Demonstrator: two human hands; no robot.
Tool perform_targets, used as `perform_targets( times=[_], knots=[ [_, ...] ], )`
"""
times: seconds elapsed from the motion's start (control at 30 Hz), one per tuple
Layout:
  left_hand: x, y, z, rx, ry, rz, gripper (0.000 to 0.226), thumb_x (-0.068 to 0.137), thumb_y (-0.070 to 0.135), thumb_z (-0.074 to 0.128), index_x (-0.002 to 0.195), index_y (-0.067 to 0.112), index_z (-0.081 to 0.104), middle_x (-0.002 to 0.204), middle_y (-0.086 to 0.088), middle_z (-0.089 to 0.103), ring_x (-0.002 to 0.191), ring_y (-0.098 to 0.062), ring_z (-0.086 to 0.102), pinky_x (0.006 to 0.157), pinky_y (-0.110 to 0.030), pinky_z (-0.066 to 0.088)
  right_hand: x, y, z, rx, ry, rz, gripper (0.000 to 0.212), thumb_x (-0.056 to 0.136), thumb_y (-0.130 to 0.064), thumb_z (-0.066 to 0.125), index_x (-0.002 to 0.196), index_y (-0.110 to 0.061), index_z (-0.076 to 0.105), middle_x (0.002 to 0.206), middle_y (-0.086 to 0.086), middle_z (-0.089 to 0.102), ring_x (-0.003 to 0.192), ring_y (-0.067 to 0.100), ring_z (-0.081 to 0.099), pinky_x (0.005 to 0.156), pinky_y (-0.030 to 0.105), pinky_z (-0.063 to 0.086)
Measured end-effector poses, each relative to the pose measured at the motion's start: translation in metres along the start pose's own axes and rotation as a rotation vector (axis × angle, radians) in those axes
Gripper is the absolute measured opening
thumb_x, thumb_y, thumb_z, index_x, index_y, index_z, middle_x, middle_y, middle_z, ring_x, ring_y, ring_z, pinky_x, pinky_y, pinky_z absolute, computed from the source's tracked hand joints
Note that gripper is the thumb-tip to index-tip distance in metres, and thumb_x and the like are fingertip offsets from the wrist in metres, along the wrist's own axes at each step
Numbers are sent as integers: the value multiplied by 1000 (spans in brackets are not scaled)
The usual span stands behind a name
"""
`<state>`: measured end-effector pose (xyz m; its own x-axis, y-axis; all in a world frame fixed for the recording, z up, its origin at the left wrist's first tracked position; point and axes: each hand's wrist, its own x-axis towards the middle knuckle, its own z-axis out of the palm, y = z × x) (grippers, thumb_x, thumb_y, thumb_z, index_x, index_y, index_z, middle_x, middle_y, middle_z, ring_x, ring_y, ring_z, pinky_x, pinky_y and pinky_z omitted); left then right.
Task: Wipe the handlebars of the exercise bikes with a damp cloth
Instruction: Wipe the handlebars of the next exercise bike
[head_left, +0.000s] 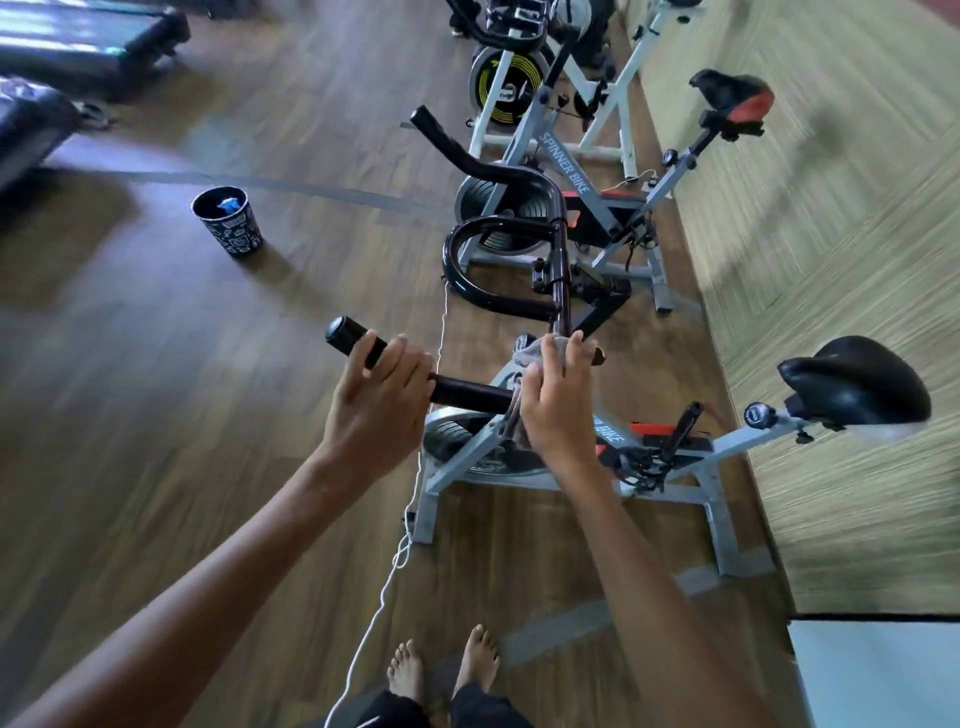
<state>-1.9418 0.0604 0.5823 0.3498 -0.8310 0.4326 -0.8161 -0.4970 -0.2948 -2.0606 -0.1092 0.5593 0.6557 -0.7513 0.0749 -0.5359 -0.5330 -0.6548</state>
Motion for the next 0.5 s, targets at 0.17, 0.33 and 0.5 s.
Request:
perform_targets(
  times=[0.17,0.33,0.5],
  knots=[
    [-10,-16,-3,65,-7,38,42,97,24,36,134,13,52,140,-4,54,135,-24,45,116,-48,14,-36,-29,40,-239,195,-299,42,100,-34,31,112,-4,58,122,21,61,132,41,44,119,50,17],
    [-21,-14,-3,-106,33,60,44,95,23,43,134,8,55,144,-10,50,141,-25,36,121,-49,7,-26,-1,21,-193,163,-506,47,103,-42,30,119,-4,54,109,13,64,105,31,59,109,40,33],
    [-66,-22,-3,-478,52,-28,36,96,27,47,123,12,65,134,-9,60,128,-25,51,108,-43,37,-64,-20,18,67,319,-454,38,103,-27,40,121,1,57,114,13,62,104,26,56,94,36,45]
  ],
)
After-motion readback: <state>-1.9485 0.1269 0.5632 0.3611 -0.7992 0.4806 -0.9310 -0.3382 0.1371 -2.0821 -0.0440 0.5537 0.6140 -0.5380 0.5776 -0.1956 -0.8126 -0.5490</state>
